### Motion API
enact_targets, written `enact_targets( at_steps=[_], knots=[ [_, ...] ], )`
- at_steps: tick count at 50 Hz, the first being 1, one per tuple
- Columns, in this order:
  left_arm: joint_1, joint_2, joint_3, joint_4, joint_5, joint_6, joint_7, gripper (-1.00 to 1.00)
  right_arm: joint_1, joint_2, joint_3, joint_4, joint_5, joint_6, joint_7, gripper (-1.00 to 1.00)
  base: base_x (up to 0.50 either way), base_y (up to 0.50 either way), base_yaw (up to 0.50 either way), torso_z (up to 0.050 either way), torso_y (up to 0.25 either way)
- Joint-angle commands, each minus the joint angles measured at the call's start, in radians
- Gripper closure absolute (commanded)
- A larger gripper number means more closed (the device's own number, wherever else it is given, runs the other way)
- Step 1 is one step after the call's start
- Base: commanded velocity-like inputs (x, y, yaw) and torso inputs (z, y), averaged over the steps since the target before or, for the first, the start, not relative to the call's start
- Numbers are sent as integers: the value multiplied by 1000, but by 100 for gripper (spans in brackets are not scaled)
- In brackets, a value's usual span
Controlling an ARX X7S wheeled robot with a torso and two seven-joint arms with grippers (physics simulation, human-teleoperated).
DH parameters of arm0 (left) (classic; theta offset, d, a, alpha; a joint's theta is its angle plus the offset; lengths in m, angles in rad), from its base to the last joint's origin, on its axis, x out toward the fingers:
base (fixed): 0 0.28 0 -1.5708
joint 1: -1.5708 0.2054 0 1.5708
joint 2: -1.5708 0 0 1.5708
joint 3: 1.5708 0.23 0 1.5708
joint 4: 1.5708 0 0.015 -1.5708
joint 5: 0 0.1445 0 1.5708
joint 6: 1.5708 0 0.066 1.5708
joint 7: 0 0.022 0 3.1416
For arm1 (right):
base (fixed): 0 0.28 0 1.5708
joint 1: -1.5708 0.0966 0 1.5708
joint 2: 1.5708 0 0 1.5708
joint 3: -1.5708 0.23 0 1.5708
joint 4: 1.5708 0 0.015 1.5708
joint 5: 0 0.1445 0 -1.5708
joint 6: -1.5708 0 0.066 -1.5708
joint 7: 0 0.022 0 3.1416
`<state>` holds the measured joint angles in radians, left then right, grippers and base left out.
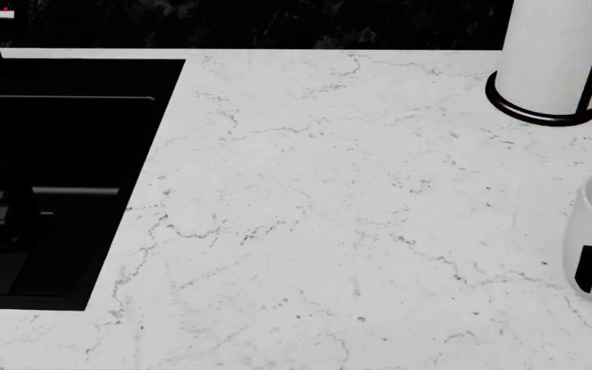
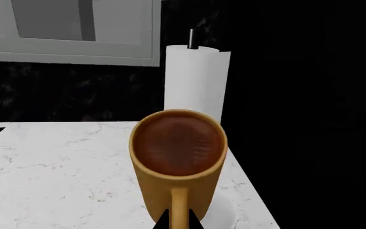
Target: Stack the cups from largest to smallest.
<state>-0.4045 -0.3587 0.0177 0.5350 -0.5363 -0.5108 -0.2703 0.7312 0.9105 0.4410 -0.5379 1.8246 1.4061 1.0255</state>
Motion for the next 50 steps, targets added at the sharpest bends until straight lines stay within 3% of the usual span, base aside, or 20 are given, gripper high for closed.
enact_targets(
  at_steps=[1,35,50],
  knots=[
    [-12,18,-6,-38,39,1,15,-100,-4,-19,25,41,-97,-14,-79,100,0,0,0,0,0],
    [-11,2,-7,-30,31,-1,-2,-100,-83,-60,-9,103,-342,-84,-258,100,0,0,0,0,0],
    [-8,-9,-17,-39,30,6,-5,-100,31,-88,-178,215,-487,-134,-343,100,0,0,0,0,0]
  ],
)
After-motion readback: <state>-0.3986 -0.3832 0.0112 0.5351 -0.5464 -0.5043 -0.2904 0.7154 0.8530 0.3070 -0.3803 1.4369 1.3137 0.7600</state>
